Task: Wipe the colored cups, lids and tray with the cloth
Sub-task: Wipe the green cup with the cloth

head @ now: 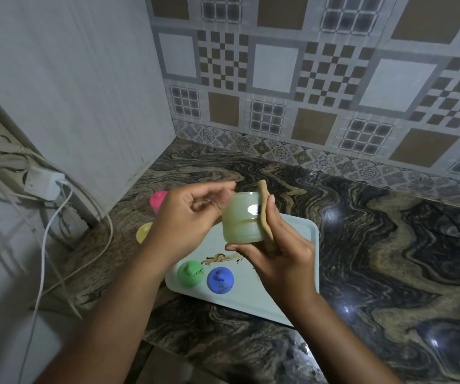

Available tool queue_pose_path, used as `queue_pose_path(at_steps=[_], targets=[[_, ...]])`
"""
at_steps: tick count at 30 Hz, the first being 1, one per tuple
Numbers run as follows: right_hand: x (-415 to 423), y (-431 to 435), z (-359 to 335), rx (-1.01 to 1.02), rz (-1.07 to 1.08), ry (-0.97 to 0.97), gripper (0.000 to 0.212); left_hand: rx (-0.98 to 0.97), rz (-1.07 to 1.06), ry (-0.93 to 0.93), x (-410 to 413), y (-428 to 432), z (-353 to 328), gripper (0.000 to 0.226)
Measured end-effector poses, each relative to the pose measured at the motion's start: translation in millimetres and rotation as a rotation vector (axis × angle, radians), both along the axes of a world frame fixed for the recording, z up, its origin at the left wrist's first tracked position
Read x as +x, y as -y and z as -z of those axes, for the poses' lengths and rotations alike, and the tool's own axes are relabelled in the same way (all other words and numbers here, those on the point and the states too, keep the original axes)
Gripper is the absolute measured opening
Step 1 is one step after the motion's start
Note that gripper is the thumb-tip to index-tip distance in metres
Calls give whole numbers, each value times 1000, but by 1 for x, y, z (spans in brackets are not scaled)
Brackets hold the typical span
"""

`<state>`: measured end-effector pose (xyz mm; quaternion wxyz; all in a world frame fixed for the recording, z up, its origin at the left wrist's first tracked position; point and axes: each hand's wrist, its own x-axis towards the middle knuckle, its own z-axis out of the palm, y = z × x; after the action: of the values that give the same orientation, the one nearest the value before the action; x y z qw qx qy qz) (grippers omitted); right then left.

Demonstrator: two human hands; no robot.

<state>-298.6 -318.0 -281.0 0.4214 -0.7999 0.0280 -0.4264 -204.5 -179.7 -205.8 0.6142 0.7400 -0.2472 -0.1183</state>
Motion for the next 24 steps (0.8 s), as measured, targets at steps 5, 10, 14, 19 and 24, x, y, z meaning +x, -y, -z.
queue_pose_path(at_steps=[5, 10, 14, 19, 24], targets=[[1, -2, -3, 60, -28, -31, 89, -105, -15, -108, 8, -1, 2, 14], [4, -5, 6, -130, 36, -29, 91, 25, -56, 167, 2, 6, 0, 1], [0, -6, -1, 65, 18, 34, 93, 38, -16, 144, -4, 3, -2, 28], [2, -3, -2, 71, 11, 7, 95, -79, -1, -49, 3, 0, -2, 13], [3, -7, 12, -124, 44, -24, 89, 136, -74, 304, -6, 7, -4, 7]])
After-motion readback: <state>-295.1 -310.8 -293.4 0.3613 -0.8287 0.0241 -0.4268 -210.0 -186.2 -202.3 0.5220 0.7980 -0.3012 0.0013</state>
